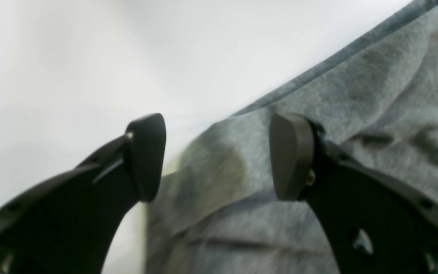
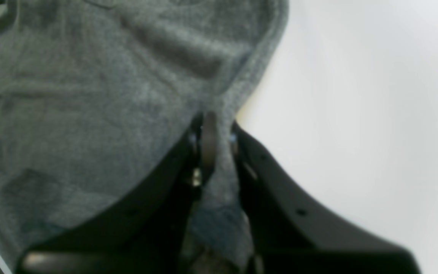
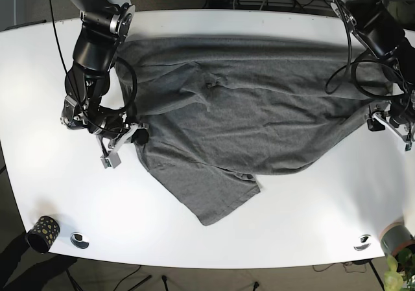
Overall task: Fold the T-shirt properly
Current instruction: 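Grasp the shirt edge with the left gripper and pull it outward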
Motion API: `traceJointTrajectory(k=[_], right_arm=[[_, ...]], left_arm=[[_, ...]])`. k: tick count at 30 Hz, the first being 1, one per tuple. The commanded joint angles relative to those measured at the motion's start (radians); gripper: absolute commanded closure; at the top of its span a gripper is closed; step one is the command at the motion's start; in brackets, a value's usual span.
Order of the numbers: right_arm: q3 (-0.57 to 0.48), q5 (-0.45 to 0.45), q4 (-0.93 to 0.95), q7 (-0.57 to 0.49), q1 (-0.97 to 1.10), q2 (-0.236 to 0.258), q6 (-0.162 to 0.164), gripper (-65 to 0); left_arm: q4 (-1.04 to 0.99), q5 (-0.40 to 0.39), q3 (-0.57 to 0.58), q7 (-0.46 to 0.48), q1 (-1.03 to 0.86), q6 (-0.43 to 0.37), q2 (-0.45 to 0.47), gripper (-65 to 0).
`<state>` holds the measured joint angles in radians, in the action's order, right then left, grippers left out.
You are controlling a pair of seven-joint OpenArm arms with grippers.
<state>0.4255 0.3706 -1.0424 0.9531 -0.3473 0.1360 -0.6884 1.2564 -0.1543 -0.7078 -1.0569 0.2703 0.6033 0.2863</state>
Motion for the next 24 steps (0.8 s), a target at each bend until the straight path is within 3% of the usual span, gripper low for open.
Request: traceJointTrajectory(k=[1,9,10,14,15,24], right_arm=[[0.002,0.026,-0.02,-0.015,-0.028,0.011,-0.01,0.0],[0.002,0.026,-0.02,-0.013,-0.028,-0.011,-0.01,0.0],[0.002,0.026,-0.02,-0.013,-0.028,-0.011,-0.01,0.0],[0.002,0.026,-0.02,-0.013,-0.028,-0.014,-0.01,0.0],[0.002,0.026,-0.02,-0.013,-0.028,-0.014,-0.01,0.0],[0.002,0.023,-0.02,-0.013,-0.028,-0.014,-0.01,0.0]], left_arm=[[-0.022,-0.004,0.003,0.034,0.019,0.0,0.02,-39.4],[-0.054,-0.006,0.003,0.047,-0.022,0.004,0.017,-37.8],[-0.054,-0.006,0.003,0.048,-0.035,0.004,0.015,-35.3],[-0.047,-0.009,0.003,0.048,-0.059,0.008,0.015,-8.6],[-0.034,-0.009,0.003,0.048,-0.059,0.008,0.015,-4.9],[0.266,-0.004,0.003,0.048,-0.173,0.088,-0.038,-5.3]])
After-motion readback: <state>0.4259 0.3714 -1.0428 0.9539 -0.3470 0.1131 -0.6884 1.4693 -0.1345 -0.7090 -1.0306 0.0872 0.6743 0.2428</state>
